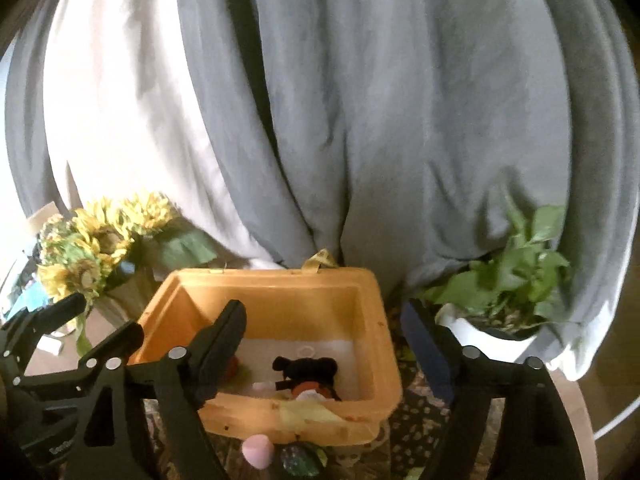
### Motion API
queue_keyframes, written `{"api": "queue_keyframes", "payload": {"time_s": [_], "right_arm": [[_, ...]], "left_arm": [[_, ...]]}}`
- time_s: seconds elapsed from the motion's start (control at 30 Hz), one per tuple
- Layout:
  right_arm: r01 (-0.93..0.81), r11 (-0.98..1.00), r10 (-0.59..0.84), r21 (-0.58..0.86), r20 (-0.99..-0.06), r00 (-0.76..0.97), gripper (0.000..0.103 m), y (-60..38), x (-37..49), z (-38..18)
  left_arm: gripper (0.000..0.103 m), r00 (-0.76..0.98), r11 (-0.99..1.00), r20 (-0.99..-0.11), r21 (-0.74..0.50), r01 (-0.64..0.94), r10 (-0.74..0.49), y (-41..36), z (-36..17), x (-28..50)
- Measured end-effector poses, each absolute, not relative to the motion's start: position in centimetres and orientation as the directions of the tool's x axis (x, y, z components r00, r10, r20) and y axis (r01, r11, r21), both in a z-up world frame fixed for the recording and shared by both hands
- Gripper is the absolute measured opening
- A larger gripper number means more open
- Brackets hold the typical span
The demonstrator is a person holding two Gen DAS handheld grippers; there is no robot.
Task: Organize soft objects
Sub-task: 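Withdraw both tools from the crate back over the rug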
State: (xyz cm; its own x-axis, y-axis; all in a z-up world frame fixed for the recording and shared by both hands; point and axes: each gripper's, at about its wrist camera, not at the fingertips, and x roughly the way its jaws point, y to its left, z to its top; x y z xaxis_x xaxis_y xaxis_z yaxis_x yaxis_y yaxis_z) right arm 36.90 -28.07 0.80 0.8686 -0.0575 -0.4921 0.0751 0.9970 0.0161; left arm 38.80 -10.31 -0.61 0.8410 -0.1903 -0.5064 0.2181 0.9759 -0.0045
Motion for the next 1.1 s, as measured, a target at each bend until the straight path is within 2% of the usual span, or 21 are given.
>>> {"api": "queue_keyframes", "payload": {"time_s": [0.3,0.73,0.9,0.97,1.1], "right_arm": [[0.091,0.996,-0.076,0.01,-0.453,0.888,0.083,-28.5,31.0,2.3],[0.191,0.981,-0.16,0.027,-0.435,0.886,0.083,-29.1,23.2,1.6],[0.218,0.975,-0.182,0.032,-0.441,0.879,0.083,-29.0,20.7,0.9],[0.225,0.974,-0.188,0.029,-0.448,0.874,0.088,-28.9,20.0,0.5],[0.236,0.972,-0.202,0.017,-0.464,0.862,0.089,-28.6,18.7,-0.5]], "left_arm": [[0.084,0.848,0.968,-0.48,-0.009,0.25,-0.223,-10.4,0.8,33.6],[0.086,0.846,0.946,-0.466,0.05,0.32,-0.261,-11.2,0.2,27.0],[0.086,0.829,0.927,-0.468,0.051,0.37,-0.306,-11.3,-0.6,25.4],[0.086,0.82,0.919,-0.474,0.055,0.391,-0.321,-11.5,-0.9,24.7],[0.086,0.793,0.898,-0.495,0.058,0.437,-0.354,-11.9,-2.1,23.8]]}}
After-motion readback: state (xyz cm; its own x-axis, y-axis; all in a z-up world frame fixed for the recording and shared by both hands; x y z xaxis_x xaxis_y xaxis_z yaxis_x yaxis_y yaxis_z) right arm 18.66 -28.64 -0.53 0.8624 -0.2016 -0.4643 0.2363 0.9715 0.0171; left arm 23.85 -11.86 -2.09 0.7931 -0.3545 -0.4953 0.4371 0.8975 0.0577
